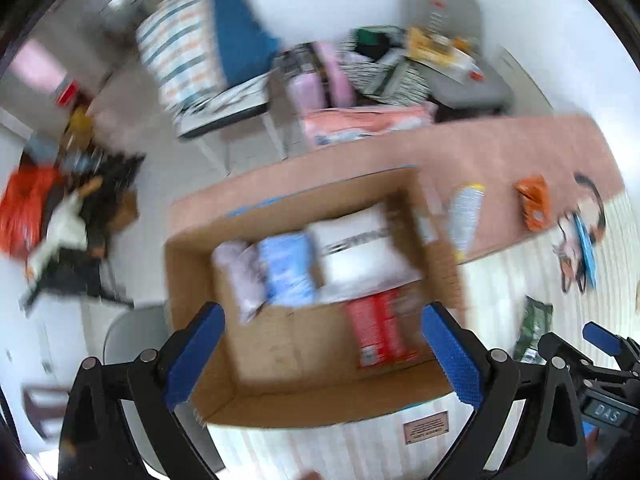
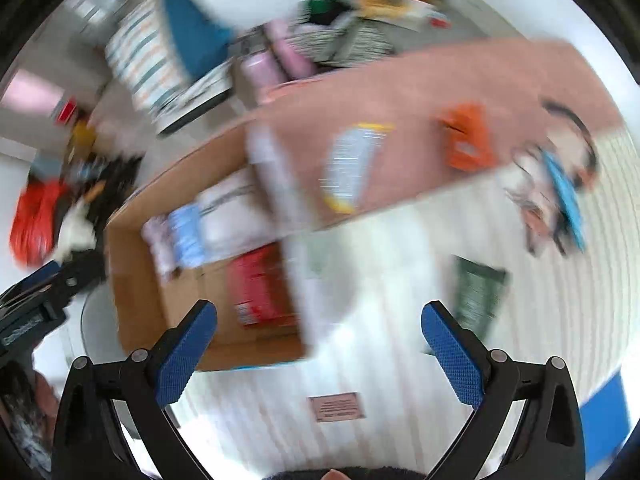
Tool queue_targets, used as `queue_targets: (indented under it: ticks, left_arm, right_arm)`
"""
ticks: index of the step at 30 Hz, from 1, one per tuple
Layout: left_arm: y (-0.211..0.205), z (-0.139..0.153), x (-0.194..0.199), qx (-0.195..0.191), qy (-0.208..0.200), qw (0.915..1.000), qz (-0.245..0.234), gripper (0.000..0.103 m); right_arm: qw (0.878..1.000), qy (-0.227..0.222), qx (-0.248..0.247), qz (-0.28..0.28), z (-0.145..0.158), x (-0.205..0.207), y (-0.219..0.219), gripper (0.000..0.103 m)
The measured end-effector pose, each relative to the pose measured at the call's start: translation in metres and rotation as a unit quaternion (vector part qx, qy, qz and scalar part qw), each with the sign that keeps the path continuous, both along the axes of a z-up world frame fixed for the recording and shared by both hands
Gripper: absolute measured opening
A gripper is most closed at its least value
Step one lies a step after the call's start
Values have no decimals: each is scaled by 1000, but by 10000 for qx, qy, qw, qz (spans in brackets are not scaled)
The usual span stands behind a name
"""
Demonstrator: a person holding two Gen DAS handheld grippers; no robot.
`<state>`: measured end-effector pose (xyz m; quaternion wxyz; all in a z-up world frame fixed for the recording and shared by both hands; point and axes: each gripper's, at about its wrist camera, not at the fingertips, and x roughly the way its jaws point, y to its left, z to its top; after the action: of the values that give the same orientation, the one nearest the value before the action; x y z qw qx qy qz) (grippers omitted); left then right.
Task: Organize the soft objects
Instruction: 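Grasp the silver-yellow scrubber with the left tool while the right tool grasps the green snack bag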
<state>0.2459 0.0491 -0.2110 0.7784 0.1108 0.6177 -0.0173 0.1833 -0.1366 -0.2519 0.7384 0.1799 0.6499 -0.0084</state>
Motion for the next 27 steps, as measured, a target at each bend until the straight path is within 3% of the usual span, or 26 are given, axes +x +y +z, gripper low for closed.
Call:
queue_targets:
  ticks: [5, 12, 19, 25, 27]
  left_arm:
    - [-89, -46, 42, 59, 625, 9942, -872, 101]
    - [-176, -135, 89, 689, 1374, 9759, -1549, 101]
    - [-200, -206, 115, 969, 2082, 9606, -1563, 101]
    - [-206, -240, 120, 978, 2497, 9507, -1557, 101]
    - [-207, -247, 120, 961, 2561, 9496, -1530, 95]
  right_arm:
    - [9950, 608, 27, -786, -52, -15, -80, 103]
    - [9805, 1297, 372, -1429, -127, -31, -135, 96]
    - [9731, 1594, 589, -1554, -167, -39, -148, 94]
    - [9678, 1869, 697, -1537, -194, -43, -143, 87]
    - [9658, 1943, 754, -1545, -200, -45, -141, 83]
